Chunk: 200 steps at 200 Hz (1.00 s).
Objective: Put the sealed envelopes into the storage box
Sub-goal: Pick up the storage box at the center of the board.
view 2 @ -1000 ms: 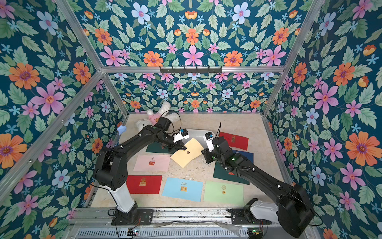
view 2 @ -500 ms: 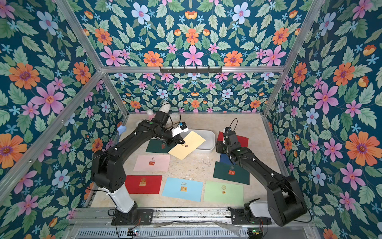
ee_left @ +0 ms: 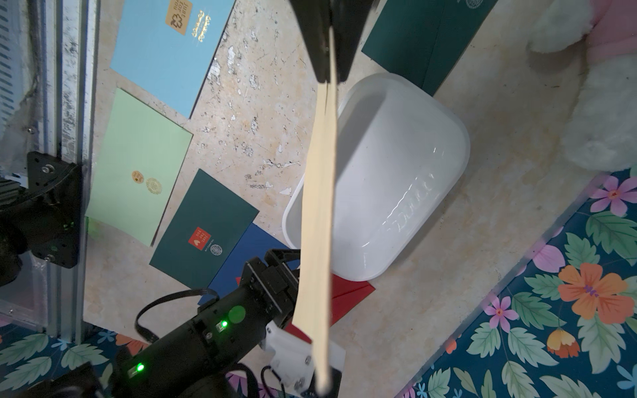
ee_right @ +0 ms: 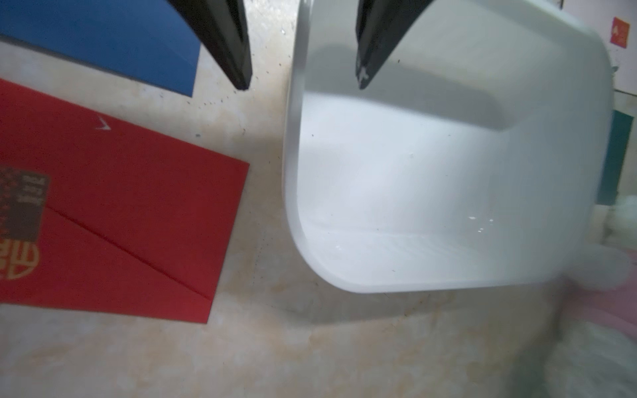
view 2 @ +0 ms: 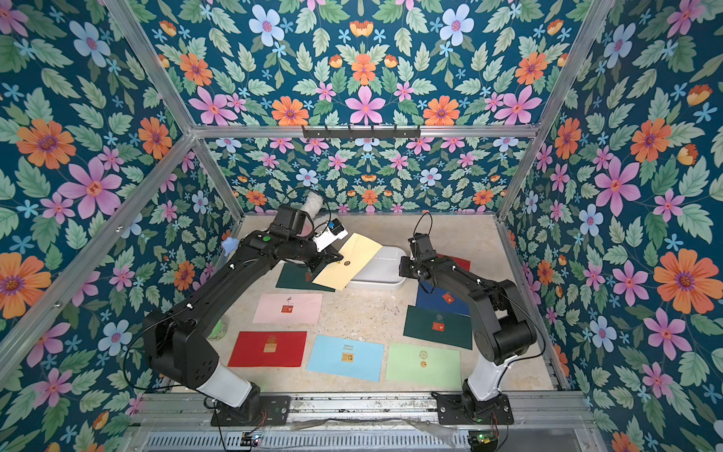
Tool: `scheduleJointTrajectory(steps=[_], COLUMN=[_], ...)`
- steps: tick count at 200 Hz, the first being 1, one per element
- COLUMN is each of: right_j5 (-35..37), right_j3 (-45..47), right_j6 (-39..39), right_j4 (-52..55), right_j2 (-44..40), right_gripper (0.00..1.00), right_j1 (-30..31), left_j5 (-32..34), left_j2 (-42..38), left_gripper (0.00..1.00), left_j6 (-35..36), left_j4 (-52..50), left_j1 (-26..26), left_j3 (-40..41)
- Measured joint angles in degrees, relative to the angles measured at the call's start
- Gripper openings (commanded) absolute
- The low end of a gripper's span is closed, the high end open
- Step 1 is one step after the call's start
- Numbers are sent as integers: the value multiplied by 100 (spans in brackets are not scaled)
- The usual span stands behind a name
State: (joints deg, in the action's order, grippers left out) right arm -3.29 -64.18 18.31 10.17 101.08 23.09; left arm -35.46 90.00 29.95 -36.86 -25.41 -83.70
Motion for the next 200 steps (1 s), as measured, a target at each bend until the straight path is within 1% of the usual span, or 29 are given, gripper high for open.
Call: scheduleJointTrajectory(steps=[15,65,79,93,143,165,200], right_j5=[-33,-31,26,-26,205,223,275], right_j3=[-146,-409,-485,-542,-573,-601,-568], right_j6=[-4,-131,-197,-348,-1025,-1397,-1705], right_j4=[92,326,389,538,1029,1279,1576], right_j2=[186,358,354,297,-457,-887,-1156], right_gripper=[44,12,5,1,0,0,0], right_j1=[0,0,0,-11,55,264,566], left_j5=[76,289,380,444,426,356,203], left_j2=[-39,-74,-13,68,129,201,339], left_gripper=[0,0,0,0,0,0,0], left_j6=[-48,-125,-144,-153,-278,-297,-293], left_j4=[-4,-17,-59,-83,-219,-247,-310], left_j1=[0,0,0,0,0,-44,-164], left_j3=[-13,-125,-225,-354,-833,-984,-994])
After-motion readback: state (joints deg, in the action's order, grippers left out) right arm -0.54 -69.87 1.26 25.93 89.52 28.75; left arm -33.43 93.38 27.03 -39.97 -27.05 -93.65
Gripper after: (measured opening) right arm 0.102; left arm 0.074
